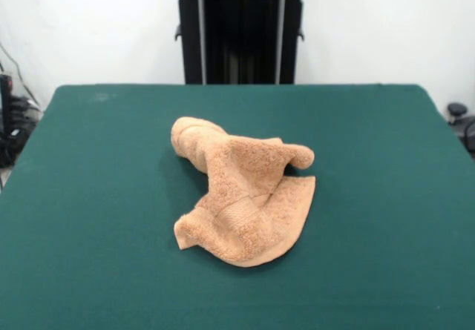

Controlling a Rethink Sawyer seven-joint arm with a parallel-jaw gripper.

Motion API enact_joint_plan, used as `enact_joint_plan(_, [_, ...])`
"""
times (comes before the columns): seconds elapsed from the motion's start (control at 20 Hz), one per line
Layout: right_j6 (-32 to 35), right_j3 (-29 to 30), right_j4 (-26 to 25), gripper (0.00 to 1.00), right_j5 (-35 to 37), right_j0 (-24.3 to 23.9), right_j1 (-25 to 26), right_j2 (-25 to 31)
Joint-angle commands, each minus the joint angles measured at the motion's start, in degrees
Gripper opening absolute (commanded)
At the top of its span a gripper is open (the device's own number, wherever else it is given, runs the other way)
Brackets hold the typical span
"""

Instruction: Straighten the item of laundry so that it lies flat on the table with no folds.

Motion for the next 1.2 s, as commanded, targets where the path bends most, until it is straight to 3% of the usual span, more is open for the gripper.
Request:
enact_joint_plan(0.05, [-7.8, 6.71, 0.04, 1.0, 3.02, 1.61, 2.09, 3.59])
enact_joint_plan(0.35, [-6.33, 8.92, 0.66, 1.0, 2.76, 2.24, -0.66, 1.66])
enact_joint_plan(0.95, [-6.75, 7.05, 1.44, 1.0, -0.26, 3.18, 4.13, 4.59])
enact_joint_plan(1.2, [-4.01, 7.87, 0.81, 1.0, 0.56, 3.86, 2.64, 2.9])
